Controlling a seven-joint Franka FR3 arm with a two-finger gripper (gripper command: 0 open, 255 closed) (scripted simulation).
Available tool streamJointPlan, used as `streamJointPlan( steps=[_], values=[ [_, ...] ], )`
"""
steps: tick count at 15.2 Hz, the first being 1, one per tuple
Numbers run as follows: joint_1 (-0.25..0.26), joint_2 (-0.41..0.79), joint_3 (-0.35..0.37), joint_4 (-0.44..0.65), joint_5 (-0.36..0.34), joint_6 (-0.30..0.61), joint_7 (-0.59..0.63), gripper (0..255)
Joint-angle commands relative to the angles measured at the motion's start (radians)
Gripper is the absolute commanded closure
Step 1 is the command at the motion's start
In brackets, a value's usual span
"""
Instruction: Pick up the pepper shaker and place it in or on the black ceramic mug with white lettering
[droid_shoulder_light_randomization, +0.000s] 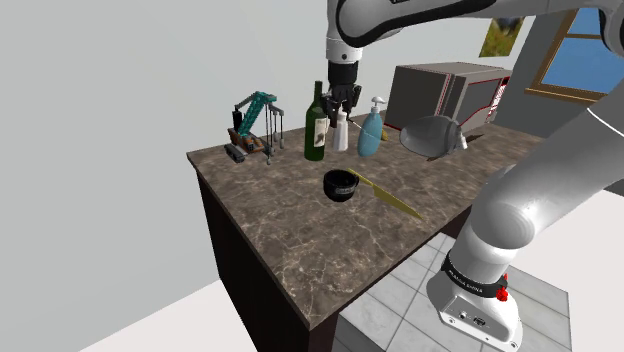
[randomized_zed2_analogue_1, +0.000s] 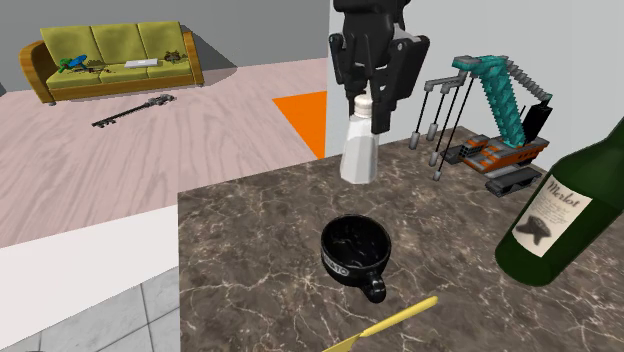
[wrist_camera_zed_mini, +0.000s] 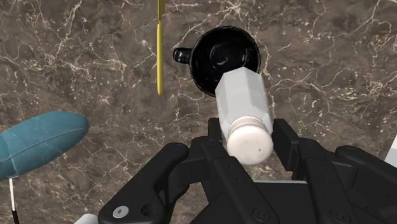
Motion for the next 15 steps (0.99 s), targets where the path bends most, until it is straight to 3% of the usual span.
streamJointPlan(
  steps=[1, 3, 15],
  values=[
    [-0.010, -0.059, -0.026, -0.040, -0.004, -0.015, -0.037, 255],
    [-0.019, -0.105, -0.050, -0.067, -0.012, -0.030, -0.070, 255],
    [-0.019, -0.094, -0.050, -0.220, -0.017, 0.133, -0.052, 255]
  ],
)
